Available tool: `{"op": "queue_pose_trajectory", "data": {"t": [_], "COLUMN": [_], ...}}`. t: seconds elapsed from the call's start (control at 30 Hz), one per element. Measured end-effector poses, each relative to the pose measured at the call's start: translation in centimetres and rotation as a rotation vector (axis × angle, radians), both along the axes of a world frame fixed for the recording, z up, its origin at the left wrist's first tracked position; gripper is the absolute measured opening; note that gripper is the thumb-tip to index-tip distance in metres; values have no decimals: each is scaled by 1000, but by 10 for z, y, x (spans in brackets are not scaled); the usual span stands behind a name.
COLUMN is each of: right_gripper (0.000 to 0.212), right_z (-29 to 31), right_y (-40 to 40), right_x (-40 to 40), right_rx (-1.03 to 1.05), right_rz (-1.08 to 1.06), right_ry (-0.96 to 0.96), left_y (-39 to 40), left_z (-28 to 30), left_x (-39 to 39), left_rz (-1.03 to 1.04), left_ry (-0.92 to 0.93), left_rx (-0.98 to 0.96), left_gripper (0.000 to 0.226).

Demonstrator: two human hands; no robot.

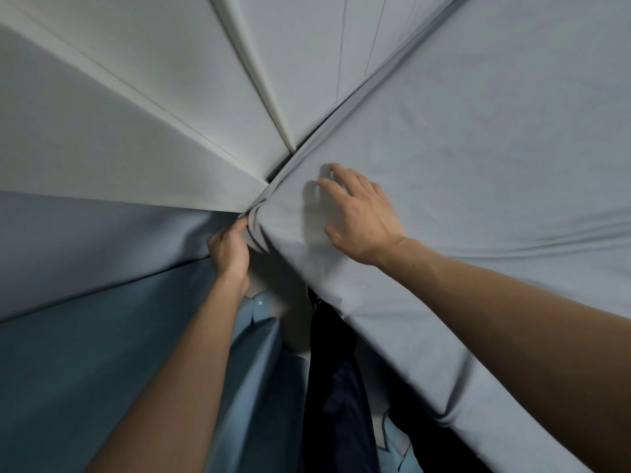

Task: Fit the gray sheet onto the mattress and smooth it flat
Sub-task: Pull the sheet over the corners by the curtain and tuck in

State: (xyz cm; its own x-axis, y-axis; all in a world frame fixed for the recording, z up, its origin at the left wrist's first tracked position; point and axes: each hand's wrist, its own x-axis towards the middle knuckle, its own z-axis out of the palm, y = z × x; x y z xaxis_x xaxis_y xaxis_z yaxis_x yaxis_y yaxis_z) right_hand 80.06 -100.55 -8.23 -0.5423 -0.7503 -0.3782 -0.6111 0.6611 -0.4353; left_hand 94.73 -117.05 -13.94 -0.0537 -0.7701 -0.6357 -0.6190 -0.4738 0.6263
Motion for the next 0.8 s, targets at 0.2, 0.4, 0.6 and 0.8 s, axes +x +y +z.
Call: {"op": "queue_pose_trajectory", "data": {"t": [0.2,0.4,0.6,0.8], "right_gripper": [74,77,86,80], "right_z": [-1,-7,-11,-4], "right_y": [-21,-46,-54,-13], "right_x": [-11,-24,-28,-38], "right_rx": [-6,115,126,5], "right_rz": [142,260,186,42], "right_ry": [72,70,-38,17], "left_y": [-16,-8,33,42], "left_z": [-27,-19,6,12], "left_x": [-6,-1,6,-4], "left_rz": [-96,0,-256,-443], "left_ry": [-243,-174,171,-227], "left_rx": [-48,-249,-222,-275], "left_gripper": [23,28,31,30]}}
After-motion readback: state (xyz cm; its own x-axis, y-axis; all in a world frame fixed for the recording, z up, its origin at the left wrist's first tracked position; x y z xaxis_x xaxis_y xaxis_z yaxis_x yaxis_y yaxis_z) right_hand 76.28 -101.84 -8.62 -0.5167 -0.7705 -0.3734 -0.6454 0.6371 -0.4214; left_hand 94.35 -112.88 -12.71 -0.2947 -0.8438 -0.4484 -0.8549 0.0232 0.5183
